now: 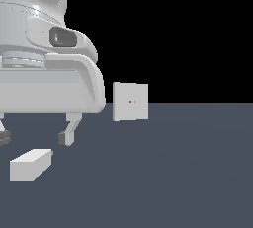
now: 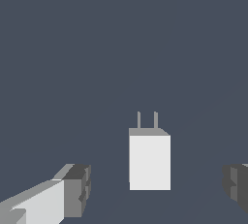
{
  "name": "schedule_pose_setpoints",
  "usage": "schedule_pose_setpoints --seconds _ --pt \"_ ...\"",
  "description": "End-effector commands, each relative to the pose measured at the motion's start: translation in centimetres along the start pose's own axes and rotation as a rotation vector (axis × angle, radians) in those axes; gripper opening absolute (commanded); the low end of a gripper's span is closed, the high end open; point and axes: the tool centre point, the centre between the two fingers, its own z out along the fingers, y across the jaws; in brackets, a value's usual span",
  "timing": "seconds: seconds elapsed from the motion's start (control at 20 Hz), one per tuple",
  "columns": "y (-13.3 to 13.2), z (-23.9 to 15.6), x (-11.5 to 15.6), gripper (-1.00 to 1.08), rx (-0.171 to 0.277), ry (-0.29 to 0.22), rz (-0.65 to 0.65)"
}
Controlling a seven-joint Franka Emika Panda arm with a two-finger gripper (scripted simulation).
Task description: Plug the charger into the wall socket.
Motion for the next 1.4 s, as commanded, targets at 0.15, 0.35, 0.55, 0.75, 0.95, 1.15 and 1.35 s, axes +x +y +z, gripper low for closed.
schedule_pose_setpoints --seconds 0.15,0.35,0.55,0.75,0.95,1.15,1.35 --pt "0.0 2.4 -0.1 1.00 0.000 0.000 0.000" --pt "-0.1 3.4 -0.1 1.00 -0.001 0.000 0.001" --pt "-0.1 3.6 0.0 -1.00 -0.001 0.000 0.001" --pt "-0.1 3.6 0.0 -1.00 -0.001 0.000 0.001" --pt "-0.1 3.6 0.0 -1.00 -0.001 0.000 0.001" --pt "0.0 3.5 0.0 -1.00 -0.001 0.000 -0.001" --pt "0.6 3.3 0.1 -1.00 -0.001 0.000 -0.012"
